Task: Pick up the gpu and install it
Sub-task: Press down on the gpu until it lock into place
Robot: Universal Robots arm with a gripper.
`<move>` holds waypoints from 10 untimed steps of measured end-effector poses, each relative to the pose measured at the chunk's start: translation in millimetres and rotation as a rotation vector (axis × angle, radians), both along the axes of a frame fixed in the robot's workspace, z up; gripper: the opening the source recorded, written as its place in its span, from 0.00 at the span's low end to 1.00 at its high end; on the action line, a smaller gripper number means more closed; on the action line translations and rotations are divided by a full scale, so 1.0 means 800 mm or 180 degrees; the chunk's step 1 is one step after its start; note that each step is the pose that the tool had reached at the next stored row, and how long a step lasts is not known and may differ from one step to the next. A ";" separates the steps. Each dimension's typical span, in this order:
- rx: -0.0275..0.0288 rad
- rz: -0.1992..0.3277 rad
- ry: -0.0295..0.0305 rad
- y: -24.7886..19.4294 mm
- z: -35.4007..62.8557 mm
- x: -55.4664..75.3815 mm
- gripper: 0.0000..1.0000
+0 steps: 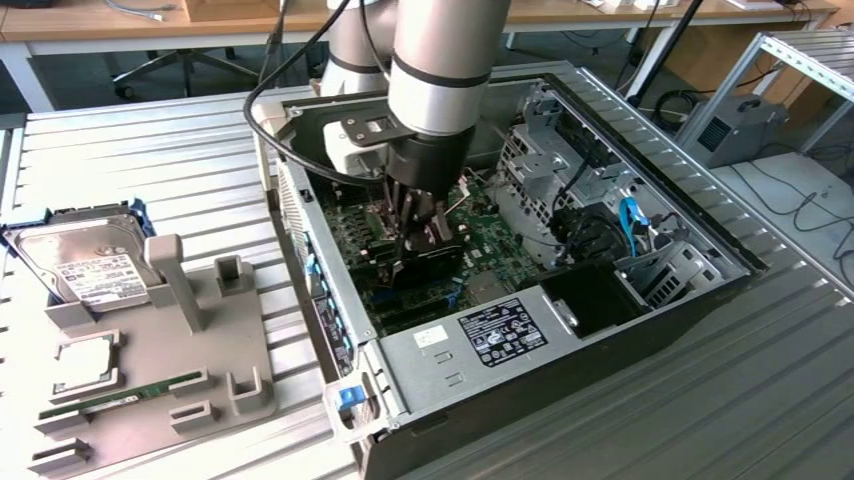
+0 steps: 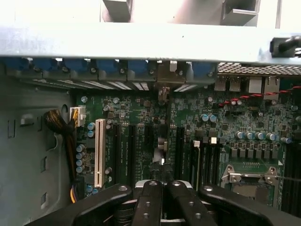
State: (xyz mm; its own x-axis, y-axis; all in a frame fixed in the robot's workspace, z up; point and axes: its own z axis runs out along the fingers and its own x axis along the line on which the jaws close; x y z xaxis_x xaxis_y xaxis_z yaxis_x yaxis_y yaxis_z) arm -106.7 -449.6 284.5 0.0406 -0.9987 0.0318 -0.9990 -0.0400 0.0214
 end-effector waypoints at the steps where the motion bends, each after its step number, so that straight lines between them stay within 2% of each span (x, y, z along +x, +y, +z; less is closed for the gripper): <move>1: 0.0000 0.0000 0.0000 0.0000 0.001 0.002 0.11; 10: -0.0001 0.0000 0.0001 0.0000 0.009 0.021 0.11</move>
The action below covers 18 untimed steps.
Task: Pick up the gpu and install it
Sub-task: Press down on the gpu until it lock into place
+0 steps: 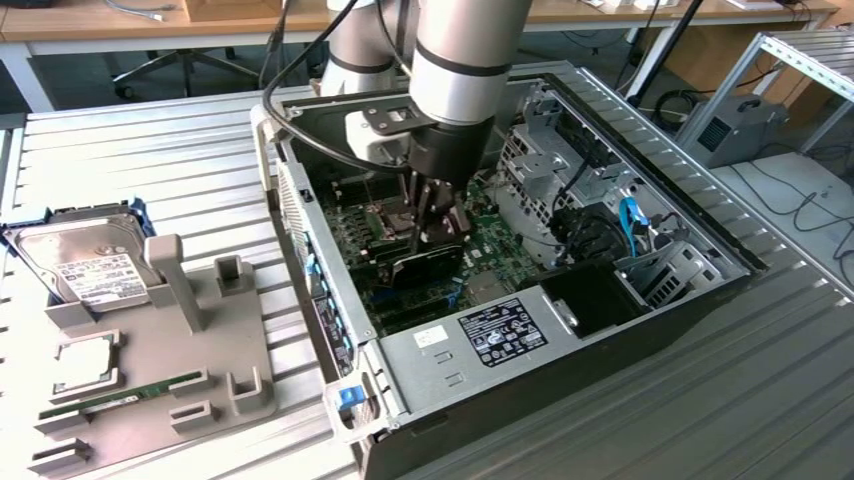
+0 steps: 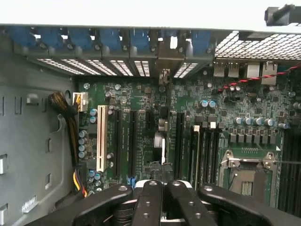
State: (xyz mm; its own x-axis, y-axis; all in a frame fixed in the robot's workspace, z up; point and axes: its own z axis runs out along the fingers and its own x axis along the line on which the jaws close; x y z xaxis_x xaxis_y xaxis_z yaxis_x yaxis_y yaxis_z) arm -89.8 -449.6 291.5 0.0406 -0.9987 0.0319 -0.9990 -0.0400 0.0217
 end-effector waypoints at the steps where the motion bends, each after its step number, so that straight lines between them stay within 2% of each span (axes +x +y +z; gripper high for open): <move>1: 0.0000 0.0000 0.0000 0.0000 0.002 0.003 0.11; 8: 0.0000 0.0000 0.0000 0.0001 0.020 0.012 0.11; 18: 0.0000 0.0000 0.0000 0.0001 0.021 0.015 0.11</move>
